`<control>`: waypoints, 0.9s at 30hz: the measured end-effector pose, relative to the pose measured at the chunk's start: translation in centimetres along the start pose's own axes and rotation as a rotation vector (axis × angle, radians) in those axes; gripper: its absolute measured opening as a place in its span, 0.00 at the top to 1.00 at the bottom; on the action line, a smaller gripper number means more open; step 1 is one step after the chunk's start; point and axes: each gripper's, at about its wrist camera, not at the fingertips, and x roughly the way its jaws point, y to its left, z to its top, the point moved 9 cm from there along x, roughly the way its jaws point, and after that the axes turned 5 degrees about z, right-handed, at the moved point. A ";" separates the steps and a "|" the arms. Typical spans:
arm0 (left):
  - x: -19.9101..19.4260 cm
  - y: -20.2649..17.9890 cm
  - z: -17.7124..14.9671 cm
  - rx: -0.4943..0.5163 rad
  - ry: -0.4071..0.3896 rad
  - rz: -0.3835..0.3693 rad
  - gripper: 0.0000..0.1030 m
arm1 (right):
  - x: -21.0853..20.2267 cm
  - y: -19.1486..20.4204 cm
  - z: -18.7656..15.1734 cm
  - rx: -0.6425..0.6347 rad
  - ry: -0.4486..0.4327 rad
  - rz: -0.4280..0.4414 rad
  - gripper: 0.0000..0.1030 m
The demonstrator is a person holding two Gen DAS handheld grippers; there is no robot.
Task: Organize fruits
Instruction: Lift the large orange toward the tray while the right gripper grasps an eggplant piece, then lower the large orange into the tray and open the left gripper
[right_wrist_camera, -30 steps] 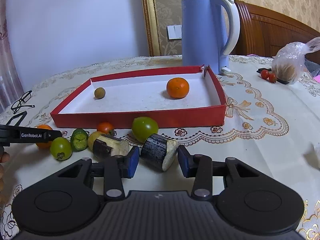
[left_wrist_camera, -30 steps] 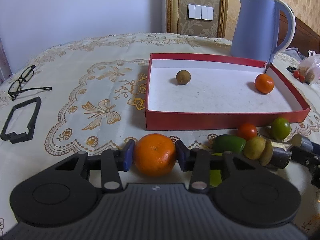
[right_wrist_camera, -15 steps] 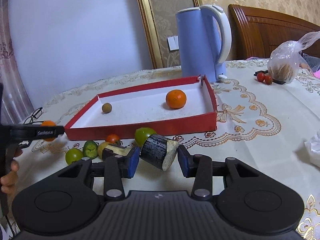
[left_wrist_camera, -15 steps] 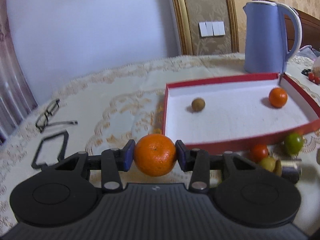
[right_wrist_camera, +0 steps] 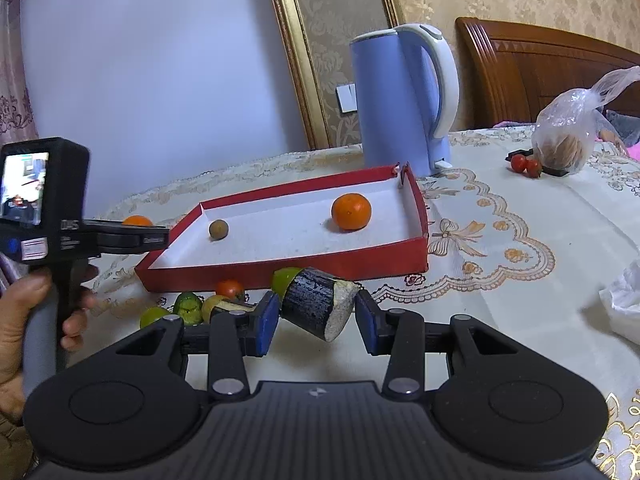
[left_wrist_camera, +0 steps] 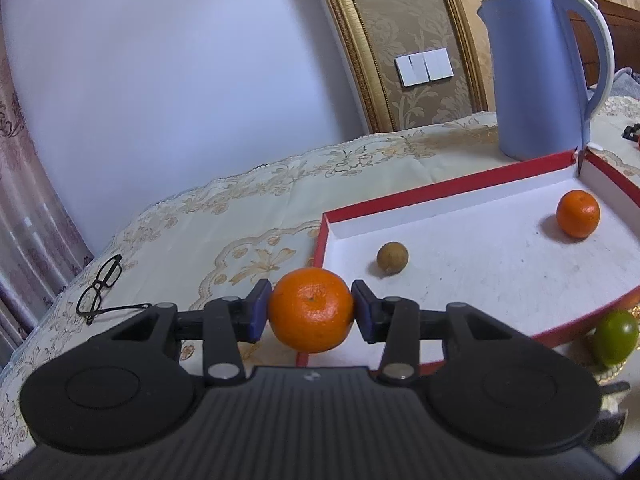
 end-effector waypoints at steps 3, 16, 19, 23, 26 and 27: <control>0.5 -0.6 0.2 0.005 0.006 -0.011 0.60 | -0.1 0.0 0.1 0.000 -0.004 0.002 0.61; 1.8 -2.7 1.2 0.010 0.019 -0.068 0.60 | -0.3 0.0 0.2 0.003 -0.008 0.004 0.61; 2.3 -3.2 1.4 0.015 0.028 -0.079 0.60 | -0.4 0.0 0.2 0.000 -0.008 0.008 0.61; 3.0 -3.9 1.6 0.024 0.045 -0.083 0.60 | -0.5 0.1 0.2 -0.002 -0.008 0.009 0.61; 3.5 -4.2 1.9 0.029 0.049 -0.086 0.60 | -0.5 0.0 0.2 -0.001 -0.008 0.009 0.61; 3.6 -4.4 2.0 0.032 0.051 -0.087 0.60 | -0.5 -0.1 0.2 0.000 -0.008 0.008 0.61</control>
